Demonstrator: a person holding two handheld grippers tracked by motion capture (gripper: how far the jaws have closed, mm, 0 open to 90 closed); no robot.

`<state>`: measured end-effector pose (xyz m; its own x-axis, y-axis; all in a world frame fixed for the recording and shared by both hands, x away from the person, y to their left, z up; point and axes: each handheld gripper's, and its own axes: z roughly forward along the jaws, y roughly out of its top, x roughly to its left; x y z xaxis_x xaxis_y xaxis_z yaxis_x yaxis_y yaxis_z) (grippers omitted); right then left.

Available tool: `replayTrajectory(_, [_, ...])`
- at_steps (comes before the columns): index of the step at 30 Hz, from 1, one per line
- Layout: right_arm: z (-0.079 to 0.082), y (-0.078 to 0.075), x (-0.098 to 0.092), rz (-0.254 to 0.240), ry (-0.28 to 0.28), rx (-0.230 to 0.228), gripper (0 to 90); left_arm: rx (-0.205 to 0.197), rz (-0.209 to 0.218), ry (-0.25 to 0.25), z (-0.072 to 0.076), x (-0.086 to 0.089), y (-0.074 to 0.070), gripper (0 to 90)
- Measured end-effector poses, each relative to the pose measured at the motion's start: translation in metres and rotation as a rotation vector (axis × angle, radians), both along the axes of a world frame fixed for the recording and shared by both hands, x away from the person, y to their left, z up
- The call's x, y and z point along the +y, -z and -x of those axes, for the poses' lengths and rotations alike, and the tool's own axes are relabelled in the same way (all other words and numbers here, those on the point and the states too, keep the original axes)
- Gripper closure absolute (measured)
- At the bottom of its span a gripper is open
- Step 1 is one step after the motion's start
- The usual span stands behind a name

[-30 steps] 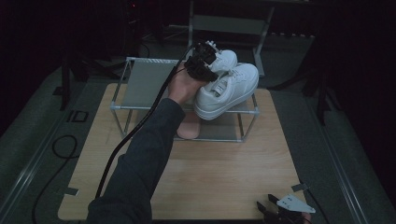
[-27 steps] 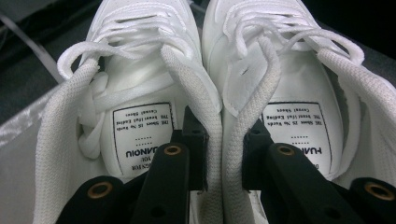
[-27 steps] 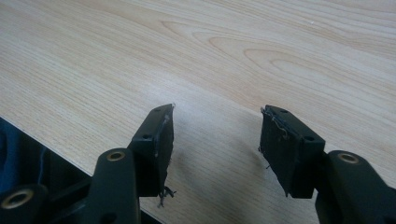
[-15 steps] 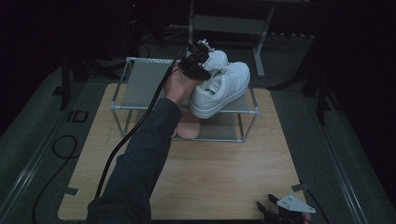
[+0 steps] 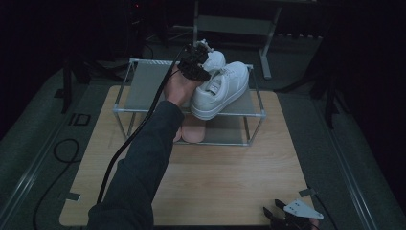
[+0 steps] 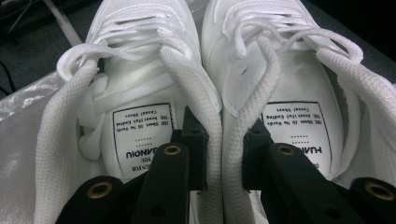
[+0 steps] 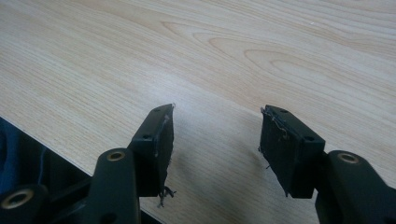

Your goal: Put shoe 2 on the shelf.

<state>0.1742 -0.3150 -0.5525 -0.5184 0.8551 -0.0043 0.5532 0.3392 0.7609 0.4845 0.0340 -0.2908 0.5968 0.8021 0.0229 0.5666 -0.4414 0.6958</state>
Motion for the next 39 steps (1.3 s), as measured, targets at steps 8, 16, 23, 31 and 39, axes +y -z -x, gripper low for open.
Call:
replayTrajectory(8, [0.0,0.0,0.0,-0.001,0.001,0.0,43.7,0.005,0.003,-0.033,-0.003,0.006,0.001,77.1])
replayTrajectory(16, [0.0,0.0,0.0,-0.002,0.001,0.0,43.7,0.013,0.003,-0.064,-0.006,0.013,0.004,77.0])
replayTrajectory(23, [0.0,0.0,0.0,0.0,0.003,-0.003,43.8,0.019,0.014,-0.089,-0.008,0.015,0.008,77.0])
replayTrajectory(31, [-0.001,0.0,0.0,-0.001,0.004,-0.003,44.0,0.022,0.025,-0.115,-0.01,0.016,0.008,77.0])
replayTrajectory(39, [0.0,0.0,0.0,0.001,0.006,-0.002,44.3,0.027,0.027,-0.146,-0.009,0.017,0.008,76.9])
